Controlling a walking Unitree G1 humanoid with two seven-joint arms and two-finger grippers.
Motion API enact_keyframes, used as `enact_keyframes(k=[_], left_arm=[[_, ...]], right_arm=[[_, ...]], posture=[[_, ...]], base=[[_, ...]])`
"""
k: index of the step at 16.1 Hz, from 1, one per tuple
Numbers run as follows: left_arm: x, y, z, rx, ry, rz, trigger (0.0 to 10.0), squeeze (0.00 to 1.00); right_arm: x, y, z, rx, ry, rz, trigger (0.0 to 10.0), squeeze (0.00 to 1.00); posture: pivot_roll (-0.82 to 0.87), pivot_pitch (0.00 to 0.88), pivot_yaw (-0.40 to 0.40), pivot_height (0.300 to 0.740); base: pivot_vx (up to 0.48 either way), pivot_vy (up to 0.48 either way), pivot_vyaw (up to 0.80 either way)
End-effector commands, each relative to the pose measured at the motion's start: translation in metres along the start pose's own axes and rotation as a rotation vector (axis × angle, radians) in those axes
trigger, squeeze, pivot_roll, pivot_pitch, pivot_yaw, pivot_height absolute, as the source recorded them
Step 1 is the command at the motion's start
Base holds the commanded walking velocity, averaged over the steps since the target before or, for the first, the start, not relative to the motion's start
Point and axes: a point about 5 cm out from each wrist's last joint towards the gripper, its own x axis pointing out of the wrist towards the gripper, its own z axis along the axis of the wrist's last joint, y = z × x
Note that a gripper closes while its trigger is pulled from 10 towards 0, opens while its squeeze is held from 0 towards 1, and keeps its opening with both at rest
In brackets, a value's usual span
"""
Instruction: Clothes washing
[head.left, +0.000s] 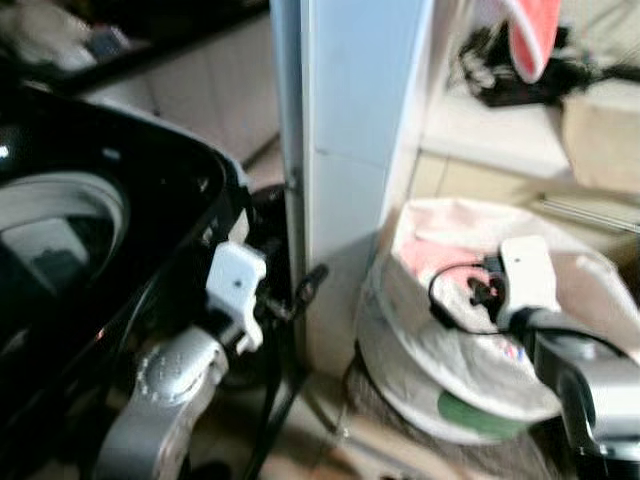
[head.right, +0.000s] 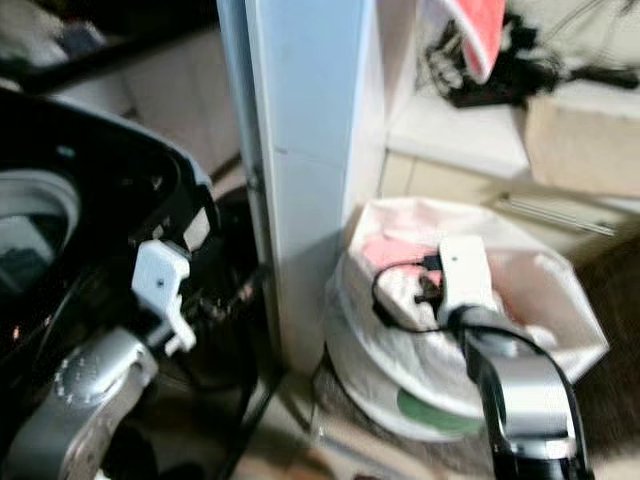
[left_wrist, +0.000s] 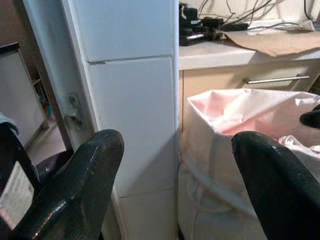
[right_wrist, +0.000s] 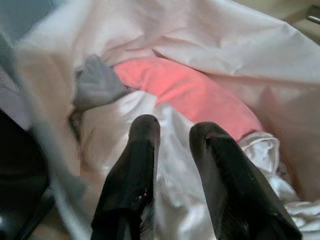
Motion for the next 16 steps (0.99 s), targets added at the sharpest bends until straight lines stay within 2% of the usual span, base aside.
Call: enact_keyframes(k=[1, 2, 6, 7, 8, 10, 12, 13, 16], left_arm=[[0.001, -0.001, 0.001, 0.012, -0.001, 0.001, 10.0, 0.0], [0.001, -0.001, 0.0, -0.013, -0.002, 0.011, 10.0, 0.0], [0.008, 0.004, -0.001, -0.02, 0.012, 0.084, 10.0, 0.0], [0.008, 0.004, 0.0, -0.02, -0.002, 0.076, 10.0, 0.0], [0.007, 0.001, 0.004, -0.016, -0.022, 0.03, 10.0, 0.0], [0.002, -0.008, 0.009, -0.044, -0.052, -0.103, 10.0, 0.0], [-0.01, -0.024, 0.012, -0.042, -0.01, -0.33, 10.0, 0.0], [-0.012, -0.027, 0.014, -0.035, -0.009, -0.374, 10.0, 0.0], [-0.011, -0.029, 0.017, -0.041, -0.021, -0.397, 10.0, 0.0]], right_arm=[[-0.001, -0.001, 0.005, -0.002, -0.01, -0.006, 10.0, 0.0], [-0.001, -0.002, 0.005, -0.003, -0.009, -0.006, 10.0, 0.0], [0.005, -0.013, 0.006, -0.049, 0.012, 0.012, 10.0, 0.0], [0.005, -0.013, 0.006, -0.036, 0.03, 0.072, 10.0, 0.09], [0.004, -0.015, 0.003, -0.038, 0.066, 0.099, 10.0, 1.0], [0.005, -0.022, -0.007, -0.065, 0.151, 0.084, 10.0, 1.0], [0.013, -0.03, -0.022, 0.02, 0.222, 0.067, 10.0, 1.0], [0.016, -0.035, -0.023, 0.005, 0.227, 0.049, 10.0, 1.0], [0.019, -0.039, -0.02, 0.014, 0.224, 0.039, 10.0, 1.0]], posture=[[-0.02, 0.03, 0.015, 0.74], [-0.02, 0.03, 0.015, 0.74], [-0.03, 0.028, 0.017, 0.74], [-0.02, 0.026, 0.015, 0.74], [-0.02, 0.025, 0.013, 0.74], [-0.02, 0.023, 0.005, 0.74], [-0.01, 0.019, 0.0, 0.74], [-0.01, 0.018, 0.001, 0.74], [-0.01, 0.014, 0.001, 0.74]], base=[[0.0, -0.48, 0.0], [0.0, -0.379, 0.0], [0.0, 0.0, 0.0], [0.0, 0.0, 0.0], [0.0, 0.0, 0.0], [0.0, 0.0, 0.0], [0.0, 0.0, 0.0], [0.0, 0.0, 0.0], [0.0, 0.0, 0.0]])
